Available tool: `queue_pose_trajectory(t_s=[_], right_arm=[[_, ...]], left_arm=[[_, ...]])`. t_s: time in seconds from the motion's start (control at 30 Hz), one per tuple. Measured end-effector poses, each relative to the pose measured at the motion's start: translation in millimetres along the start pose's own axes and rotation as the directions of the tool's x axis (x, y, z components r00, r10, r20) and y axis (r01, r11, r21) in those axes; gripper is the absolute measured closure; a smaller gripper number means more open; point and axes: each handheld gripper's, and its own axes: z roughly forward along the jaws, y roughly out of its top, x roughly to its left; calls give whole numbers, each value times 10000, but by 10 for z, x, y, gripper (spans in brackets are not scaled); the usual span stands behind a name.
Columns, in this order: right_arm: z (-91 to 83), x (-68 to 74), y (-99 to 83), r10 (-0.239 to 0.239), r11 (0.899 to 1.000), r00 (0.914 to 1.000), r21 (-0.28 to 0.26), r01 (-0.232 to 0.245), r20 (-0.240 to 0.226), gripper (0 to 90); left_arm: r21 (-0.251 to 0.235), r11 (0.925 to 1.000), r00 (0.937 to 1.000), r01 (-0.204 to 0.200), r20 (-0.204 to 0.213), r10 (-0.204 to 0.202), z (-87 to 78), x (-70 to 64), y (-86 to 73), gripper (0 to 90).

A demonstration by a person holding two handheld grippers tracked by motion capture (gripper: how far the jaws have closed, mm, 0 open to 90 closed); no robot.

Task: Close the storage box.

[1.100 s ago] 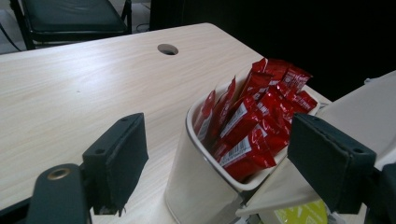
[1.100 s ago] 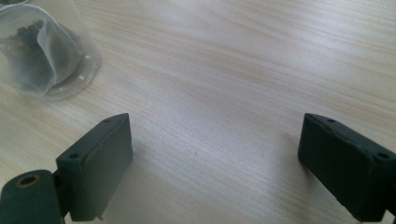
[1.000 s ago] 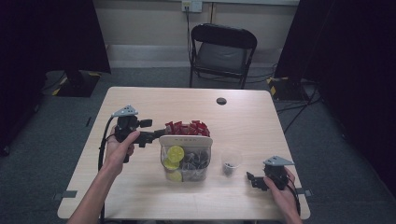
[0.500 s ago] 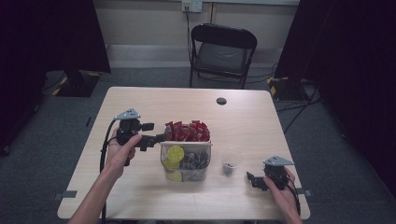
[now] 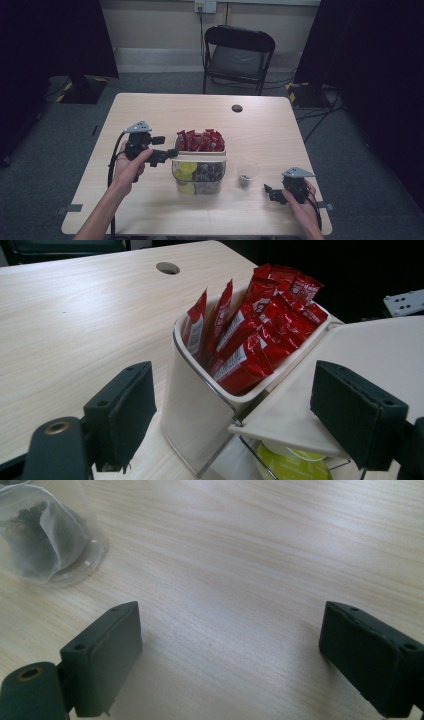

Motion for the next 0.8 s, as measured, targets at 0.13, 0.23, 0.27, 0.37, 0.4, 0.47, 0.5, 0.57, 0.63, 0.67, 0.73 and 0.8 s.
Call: queue_pose_trajectory(t_s=[0.13, 0.23, 0.27, 0.37, 0.4, 0.47, 0.5, 0.57, 0.63, 0.67, 0.73, 0.8], right_arm=[[0, 0, 0, 0, 10000, 10000, 1, 0, -1, 97], [0, 0, 0, -5, 10000, 10000, 1, 5, -1, 97], [0, 0, 0, 3, 10000, 10000, 4, -3, -1, 96], [0, 0, 0, -4, 10000, 10000, 2, 4, -2, 96], [0, 0, 0, 1, 10000, 10000, 4, -1, -2, 97], [0, 0, 0, 0, 10000, 10000, 2, 0, 0, 97], [0, 0, 0, 2, 10000, 10000, 2, -2, 0, 97], [0, 0, 0, -1, 10000, 10000, 1, 1, -1, 97], [0, 0, 0, 1, 10000, 10000, 4, -1, -1, 97], [0, 0, 0, -1, 10000, 10000, 2, 1, -2, 97], [0, 0, 0, -1, 10000, 10000, 2, 1, -3, 96], [0, 0, 0, 0, 10000, 10000, -1, 0, -2, 97]], left_arm=[[102, 9999, 10000, -68, -12, 68, -8, -17, -12, 169], [168, 9998, 9999, -124, 85, 122, 11, -33, -27, 168], [212, 9997, 9999, -121, 63, 120, 22, -41, -34, 168], [248, 9997, 9999, -28, 171, 23, 45, -51, -60, 168], [245, 9997, 9998, -36, 182, 32, 51, -50, -62, 169], [330, 9994, 9999, -65, 159, 60, 61, -58, -61, 169], [289, 9996, 9998, -29, 189, 23, 71, -67, -67, 168], [393, 9992, 9998, -98, 194, 90, 81, -78, -81, 168], [498, 9987, 9997, -141, 185, 132, 90, -90, -100, 168], [564, 9983, 9999, -134, 110, 128, 96, -94, -110, 168], [732, 9971, 9998, -213, 41, 210, 100, -93, -126, 168], [698, 9973, 9997, -213, 107, 206, 102, -101, -142, 168]])
